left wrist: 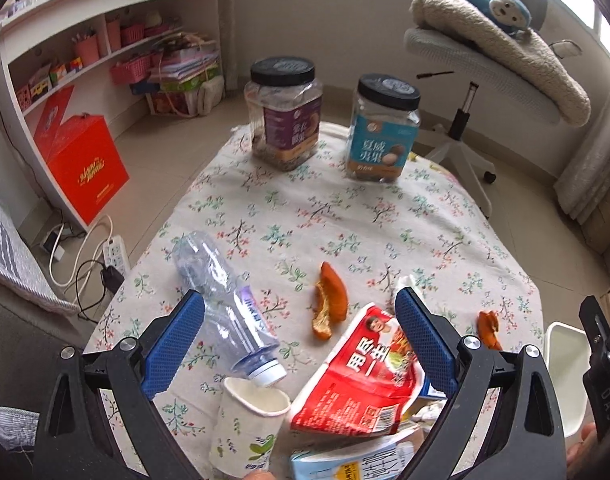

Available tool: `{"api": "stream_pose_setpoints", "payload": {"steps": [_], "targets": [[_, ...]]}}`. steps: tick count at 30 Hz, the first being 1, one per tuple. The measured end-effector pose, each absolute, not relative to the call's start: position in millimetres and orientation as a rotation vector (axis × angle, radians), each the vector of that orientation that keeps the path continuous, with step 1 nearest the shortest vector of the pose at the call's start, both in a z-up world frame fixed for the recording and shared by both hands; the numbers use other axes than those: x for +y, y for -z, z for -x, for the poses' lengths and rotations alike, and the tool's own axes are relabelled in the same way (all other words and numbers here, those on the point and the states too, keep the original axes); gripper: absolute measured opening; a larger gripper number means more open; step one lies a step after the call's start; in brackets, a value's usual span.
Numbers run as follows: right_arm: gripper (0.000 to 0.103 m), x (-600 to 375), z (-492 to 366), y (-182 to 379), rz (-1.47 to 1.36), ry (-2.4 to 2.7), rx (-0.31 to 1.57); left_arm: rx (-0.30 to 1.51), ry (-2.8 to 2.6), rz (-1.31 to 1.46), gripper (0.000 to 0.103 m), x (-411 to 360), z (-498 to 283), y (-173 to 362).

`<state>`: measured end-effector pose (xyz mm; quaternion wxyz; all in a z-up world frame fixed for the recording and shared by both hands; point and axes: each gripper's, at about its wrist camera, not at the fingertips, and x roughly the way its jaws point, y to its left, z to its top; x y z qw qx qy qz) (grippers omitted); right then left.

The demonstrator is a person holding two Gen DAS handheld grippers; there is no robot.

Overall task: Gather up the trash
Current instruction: 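Grasp the paper cup with the left tool while the right tool reaches the red bag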

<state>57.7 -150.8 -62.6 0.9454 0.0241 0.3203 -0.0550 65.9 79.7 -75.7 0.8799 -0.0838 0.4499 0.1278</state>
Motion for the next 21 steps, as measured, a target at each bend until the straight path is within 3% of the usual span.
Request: {"api": "stream_pose_setpoints", "payload": {"steps": [8,18,19,21], "targets": [[0.096,-142,-77,82,-0.080,0.065,0.777,1.275,-0.114,0.253,0.093,113,-49,125],[0.096,-133,-99,120,-0.183,-0.076,0.982,1.446,0.020,0.234,0.093,114,-26,169],[0.096,-132,-101,126,-0.203,-0.103,1.012,1.455,0.038,0.236,0.091,112,-26,173],[0.096,-129,-104,135,-0.244,-0.152,1.060,1.463,0.058,0.207,0.068,109,-26,179]]}}
